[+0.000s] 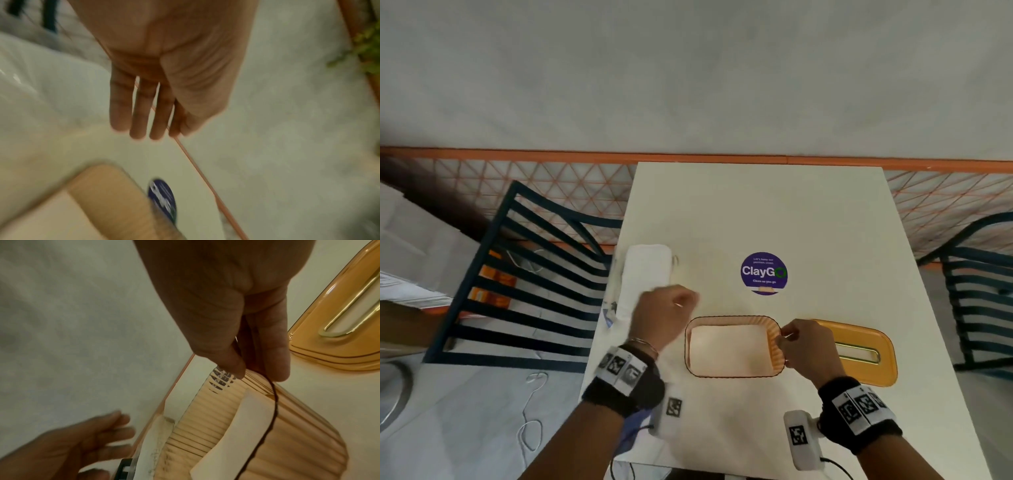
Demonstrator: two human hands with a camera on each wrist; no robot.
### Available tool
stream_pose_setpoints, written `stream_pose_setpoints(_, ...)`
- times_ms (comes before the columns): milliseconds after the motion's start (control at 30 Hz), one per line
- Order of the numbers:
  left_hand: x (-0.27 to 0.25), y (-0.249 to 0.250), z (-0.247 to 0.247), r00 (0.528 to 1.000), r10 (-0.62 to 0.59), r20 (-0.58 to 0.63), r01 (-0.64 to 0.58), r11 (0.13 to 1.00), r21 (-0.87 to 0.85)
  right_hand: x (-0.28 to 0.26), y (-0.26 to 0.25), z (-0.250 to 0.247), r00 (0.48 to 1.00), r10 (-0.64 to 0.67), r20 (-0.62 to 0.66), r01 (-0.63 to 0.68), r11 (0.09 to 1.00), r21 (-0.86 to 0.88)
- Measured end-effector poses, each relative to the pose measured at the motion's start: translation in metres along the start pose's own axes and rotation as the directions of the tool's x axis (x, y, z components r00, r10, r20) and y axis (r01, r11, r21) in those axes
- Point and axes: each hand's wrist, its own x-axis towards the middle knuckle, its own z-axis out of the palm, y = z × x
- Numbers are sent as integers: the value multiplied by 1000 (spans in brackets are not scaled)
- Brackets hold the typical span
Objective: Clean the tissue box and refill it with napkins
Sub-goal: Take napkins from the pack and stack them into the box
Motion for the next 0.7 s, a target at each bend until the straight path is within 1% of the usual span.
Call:
stream_pose_setpoints(33, 12, -17, -9, 988, -84, -128, 89, 996, 32, 0, 1, 0, 1000, 5, -3, -5, 1000, 5)
stream_pose_setpoints(67, 24, -36, -16, 960, -172, -219, 189, 980, 61, 0, 1, 1, 1000, 10, -3, -10, 1000, 6)
stream_pose_setpoints(100, 35, -53, -20, 931, -262, -254, 289, 954, 75, 1, 2, 1, 1000, 14, -3, -14, 1000, 4)
stream_pose_setpoints(133, 44, -66, -22, 909, -345, -233, 373, 924, 88, 1, 2, 1, 1000, 18, 0, -18, 1000, 3)
stream_pose_setpoints(167, 51, -75, -21, 893, -408, -192, 431, 897, 99, 1, 2, 1, 1000, 16, 2, -16, 1000, 1)
stream_pose_setpoints(200, 55, -79, -20, 881, -446, -155, 464, 879, 107, 2, 2, 1, 1000, 16, 1, -16, 1000, 0)
stream_pose_setpoints(267, 58, -82, -14, 874, -470, -126, 485, 863, 143, 2, 2, 1, 1000, 22, 0, -22, 1000, -5)
stream_pose_setpoints(333, 59, -83, -9, 872, -470, -138, 488, 856, 170, 2, 2, 1, 1000, 30, -2, -30, 1000, -7)
stream_pose_setpoints(467, 62, -86, -7, 849, -497, -181, 520, 845, 121, 2, 1, 2, 1000, 24, -10, -24, 1000, -6)
stream_pose_setpoints(633, 62, -79, -11, 840, -506, -196, 537, 826, 171, 1, 1, 3, 1000, 11, -22, -13, 998, -54)
stream_pose_setpoints(700, 62, -79, -12, 840, -505, -196, 536, 828, 165, 0, 1, 3, 1000, 9, -24, -11, 998, -67)
